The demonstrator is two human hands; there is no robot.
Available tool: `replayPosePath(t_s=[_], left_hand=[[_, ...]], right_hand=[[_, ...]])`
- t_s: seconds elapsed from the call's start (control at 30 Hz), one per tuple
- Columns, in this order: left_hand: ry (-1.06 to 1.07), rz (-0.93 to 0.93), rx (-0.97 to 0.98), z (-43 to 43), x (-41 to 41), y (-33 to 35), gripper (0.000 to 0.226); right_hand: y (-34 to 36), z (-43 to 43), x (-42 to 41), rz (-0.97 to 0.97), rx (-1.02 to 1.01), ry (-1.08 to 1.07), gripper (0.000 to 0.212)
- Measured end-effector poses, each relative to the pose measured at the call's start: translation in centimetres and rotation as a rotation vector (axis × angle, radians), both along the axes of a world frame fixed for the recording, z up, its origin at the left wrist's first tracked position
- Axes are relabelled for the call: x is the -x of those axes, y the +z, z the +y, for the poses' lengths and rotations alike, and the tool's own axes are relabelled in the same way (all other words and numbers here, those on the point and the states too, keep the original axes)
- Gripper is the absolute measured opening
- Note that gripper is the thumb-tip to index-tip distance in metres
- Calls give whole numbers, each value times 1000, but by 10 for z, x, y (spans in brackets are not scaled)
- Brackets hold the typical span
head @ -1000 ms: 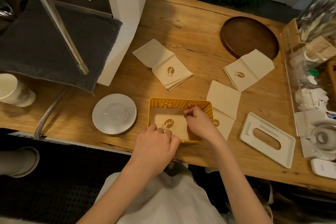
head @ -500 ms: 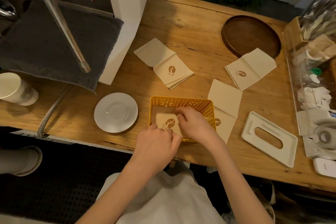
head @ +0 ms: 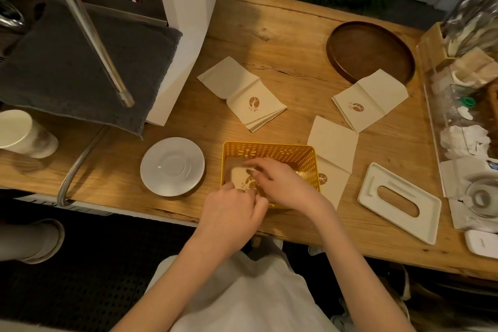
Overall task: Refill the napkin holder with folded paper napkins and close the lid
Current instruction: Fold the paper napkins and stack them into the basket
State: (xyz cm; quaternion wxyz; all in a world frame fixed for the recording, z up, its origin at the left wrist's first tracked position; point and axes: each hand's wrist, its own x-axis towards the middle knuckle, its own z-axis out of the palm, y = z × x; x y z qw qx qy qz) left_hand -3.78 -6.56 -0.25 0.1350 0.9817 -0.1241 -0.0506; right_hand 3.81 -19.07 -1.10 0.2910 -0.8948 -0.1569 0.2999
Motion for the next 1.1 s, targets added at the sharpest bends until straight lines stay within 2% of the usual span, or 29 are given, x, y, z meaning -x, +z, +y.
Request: replayPosePath(t_s=[0.13, 0.33, 0.57, 0.7, 0.8, 0.87, 0.97, 1.1], left_hand=[[-36, 36, -30, 1, 2, 0, 29], [101, 182, 127, 3, 4, 3, 38], [150, 8, 152, -1, 3, 26, 40], [159, -85, 263, -7, -1, 27, 40], [137, 17, 430, -13, -4, 26, 26], [118, 107, 509, -19, -7, 22, 25], [101, 151, 524, -38, -12, 18, 23], [100, 213, 451, -64, -17, 14, 23]], right_hand=[[13, -9, 4, -21, -62, -63, 35], [42, -47, 12, -180, -216, -265, 26], [37, -93, 10, -288, -259, -471, 20], [24, -114, 7, -369, -187, -529, 18], [9, -131, 0, -413, -94, -543, 18], [-2, -141, -5, -413, -8, -523, 20], [-14, -159, -10, -398, 126, -459, 23], [-27, -176, -15, -397, 183, -410, 24]])
